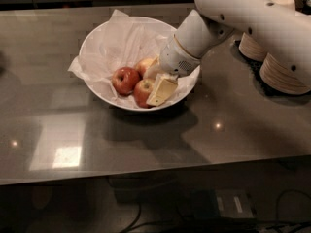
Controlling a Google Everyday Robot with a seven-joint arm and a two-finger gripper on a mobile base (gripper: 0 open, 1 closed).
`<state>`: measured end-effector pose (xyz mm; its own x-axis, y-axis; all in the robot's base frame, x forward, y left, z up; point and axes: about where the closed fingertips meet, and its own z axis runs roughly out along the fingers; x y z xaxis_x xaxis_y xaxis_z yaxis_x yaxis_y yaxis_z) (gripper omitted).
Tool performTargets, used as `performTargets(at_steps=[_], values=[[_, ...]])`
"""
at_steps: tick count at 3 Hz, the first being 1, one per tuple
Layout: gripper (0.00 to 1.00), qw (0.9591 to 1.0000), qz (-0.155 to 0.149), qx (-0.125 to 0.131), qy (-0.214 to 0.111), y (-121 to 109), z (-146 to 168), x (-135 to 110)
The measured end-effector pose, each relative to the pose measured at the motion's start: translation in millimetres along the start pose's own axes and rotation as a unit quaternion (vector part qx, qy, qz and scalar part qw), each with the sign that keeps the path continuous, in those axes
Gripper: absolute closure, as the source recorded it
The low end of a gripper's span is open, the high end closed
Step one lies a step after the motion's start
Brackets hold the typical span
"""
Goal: Pick apple from white bowl
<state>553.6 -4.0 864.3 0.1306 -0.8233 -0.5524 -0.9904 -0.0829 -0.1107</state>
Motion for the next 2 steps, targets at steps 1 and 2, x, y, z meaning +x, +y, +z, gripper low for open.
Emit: performTargets(at_steps=[1, 2], values=[[0.51, 1.0000, 0.004, -0.002, 0.000, -0.1, 0.3, 1.2], [0.60, 1.0000, 0.008, -0.004, -0.001, -0.1, 1.9, 4.3]])
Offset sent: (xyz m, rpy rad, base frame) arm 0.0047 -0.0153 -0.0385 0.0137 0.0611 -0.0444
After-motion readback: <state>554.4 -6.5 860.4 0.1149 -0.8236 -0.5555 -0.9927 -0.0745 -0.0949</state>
